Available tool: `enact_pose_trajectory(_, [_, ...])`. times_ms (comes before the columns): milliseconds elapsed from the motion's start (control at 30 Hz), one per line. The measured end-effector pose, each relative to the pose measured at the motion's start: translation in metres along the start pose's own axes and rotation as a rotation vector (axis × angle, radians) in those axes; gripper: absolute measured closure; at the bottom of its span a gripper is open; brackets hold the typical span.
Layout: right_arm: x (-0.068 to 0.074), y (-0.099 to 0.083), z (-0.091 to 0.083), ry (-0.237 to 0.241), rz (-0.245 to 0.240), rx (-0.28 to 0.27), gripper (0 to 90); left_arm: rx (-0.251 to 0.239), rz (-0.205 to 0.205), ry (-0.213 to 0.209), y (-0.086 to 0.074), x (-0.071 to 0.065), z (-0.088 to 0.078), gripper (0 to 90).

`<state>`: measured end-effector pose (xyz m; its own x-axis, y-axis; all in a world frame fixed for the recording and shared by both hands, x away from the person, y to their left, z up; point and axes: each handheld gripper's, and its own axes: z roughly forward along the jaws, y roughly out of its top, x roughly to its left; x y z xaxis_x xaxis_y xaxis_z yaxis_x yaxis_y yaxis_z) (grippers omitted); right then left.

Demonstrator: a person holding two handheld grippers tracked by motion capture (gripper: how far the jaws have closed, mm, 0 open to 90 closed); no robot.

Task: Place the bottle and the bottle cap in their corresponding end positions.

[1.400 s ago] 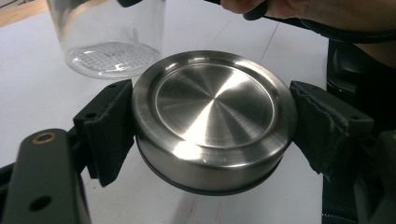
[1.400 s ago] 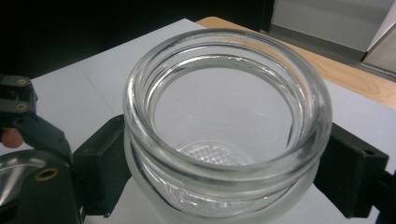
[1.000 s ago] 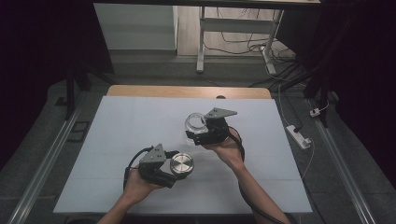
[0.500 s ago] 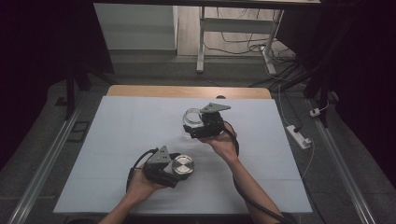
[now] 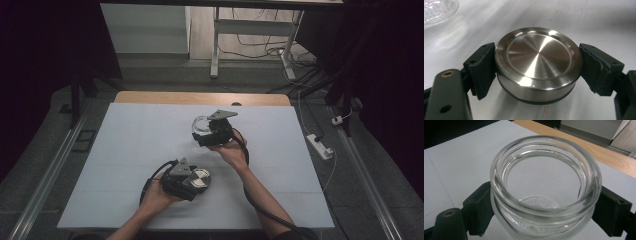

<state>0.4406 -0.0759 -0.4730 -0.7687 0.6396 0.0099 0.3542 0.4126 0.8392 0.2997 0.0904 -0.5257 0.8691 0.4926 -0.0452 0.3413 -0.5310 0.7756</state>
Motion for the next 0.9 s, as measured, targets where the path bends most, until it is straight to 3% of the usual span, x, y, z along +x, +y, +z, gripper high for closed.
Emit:
enact_pose_trajectory(300, [-0.001, -0.005, 0.015, -0.01, -0.006, 0.026, 15.0, 0.081, 0.016, 0.034, 0.0, -0.001, 0.009, 19.4])
enact_pose_trajectory(600, [0.001, -0.011, 0.023, -0.003, -0.023, 0.054, 15.0, 0.155, 0.018, 0.038, -0.003, 0.002, 0.016, 19.4])
enact_pose_trajectory(667, [0.002, -0.014, 0.025, -0.005, -0.028, 0.07, 14.9, 0.153, 0.0, 0.034, -0.004, 0.002, 0.018, 19.6])
enact_pose_trajectory(900, [0.003, -0.017, 0.025, -0.002, -0.056, 0.068, 14.6, 0.152, 0.002, 0.023, -0.004, 0.004, 0.019, 19.4])
